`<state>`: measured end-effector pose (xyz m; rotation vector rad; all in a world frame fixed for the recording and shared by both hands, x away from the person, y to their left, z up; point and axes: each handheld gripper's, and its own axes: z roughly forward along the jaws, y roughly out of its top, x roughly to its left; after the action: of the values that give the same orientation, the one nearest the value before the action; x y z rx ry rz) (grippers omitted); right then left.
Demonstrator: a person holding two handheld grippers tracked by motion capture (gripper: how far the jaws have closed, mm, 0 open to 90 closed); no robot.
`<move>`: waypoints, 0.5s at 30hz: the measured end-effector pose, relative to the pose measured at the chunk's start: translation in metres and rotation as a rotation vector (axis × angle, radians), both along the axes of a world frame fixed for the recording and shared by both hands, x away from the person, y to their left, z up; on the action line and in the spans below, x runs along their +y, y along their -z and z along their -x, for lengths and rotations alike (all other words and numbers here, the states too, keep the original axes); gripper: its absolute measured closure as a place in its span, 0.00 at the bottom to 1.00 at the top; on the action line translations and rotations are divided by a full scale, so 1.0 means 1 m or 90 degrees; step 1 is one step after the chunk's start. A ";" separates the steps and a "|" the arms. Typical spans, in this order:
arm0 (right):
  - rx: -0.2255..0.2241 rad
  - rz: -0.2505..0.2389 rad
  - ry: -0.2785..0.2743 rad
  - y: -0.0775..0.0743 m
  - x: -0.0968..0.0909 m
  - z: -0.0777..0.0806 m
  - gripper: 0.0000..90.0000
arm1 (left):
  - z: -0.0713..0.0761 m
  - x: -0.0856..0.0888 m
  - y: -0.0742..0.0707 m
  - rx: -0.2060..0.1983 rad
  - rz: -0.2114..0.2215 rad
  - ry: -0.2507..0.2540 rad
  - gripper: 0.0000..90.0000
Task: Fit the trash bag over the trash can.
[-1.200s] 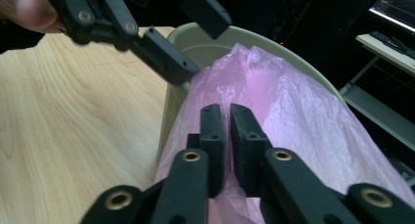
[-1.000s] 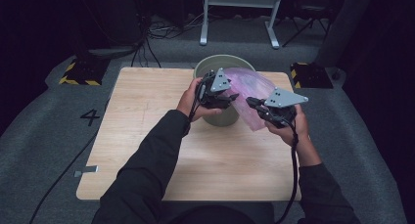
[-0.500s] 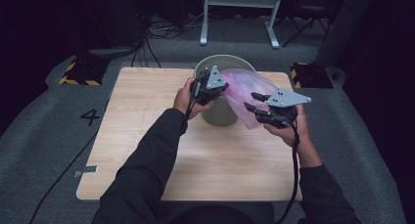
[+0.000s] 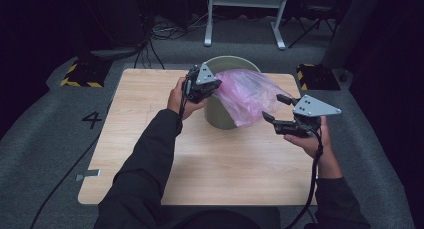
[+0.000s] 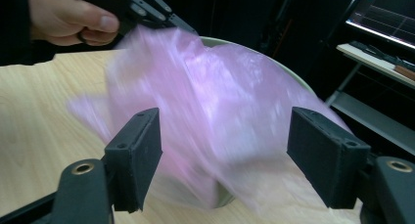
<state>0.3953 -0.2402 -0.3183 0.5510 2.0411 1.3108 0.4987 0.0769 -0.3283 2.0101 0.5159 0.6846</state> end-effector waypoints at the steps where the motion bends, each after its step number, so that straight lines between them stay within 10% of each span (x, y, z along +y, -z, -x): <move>1: -0.001 -0.002 -0.005 0.002 -0.002 0.002 0.32 | 0.000 0.001 0.000 0.000 -0.002 -0.001 1.00; 10: 0.013 0.028 -0.072 0.023 0.011 0.019 0.43 | 0.000 0.009 0.001 0.004 0.008 -0.013 1.00; 15: -0.020 0.045 -0.046 0.024 0.021 0.017 0.42 | 0.000 0.010 0.002 0.003 0.006 -0.015 1.00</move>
<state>0.3779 -0.2191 -0.3424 0.4263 2.0902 1.2757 0.4985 0.0871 -0.3305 2.0005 0.5450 0.6912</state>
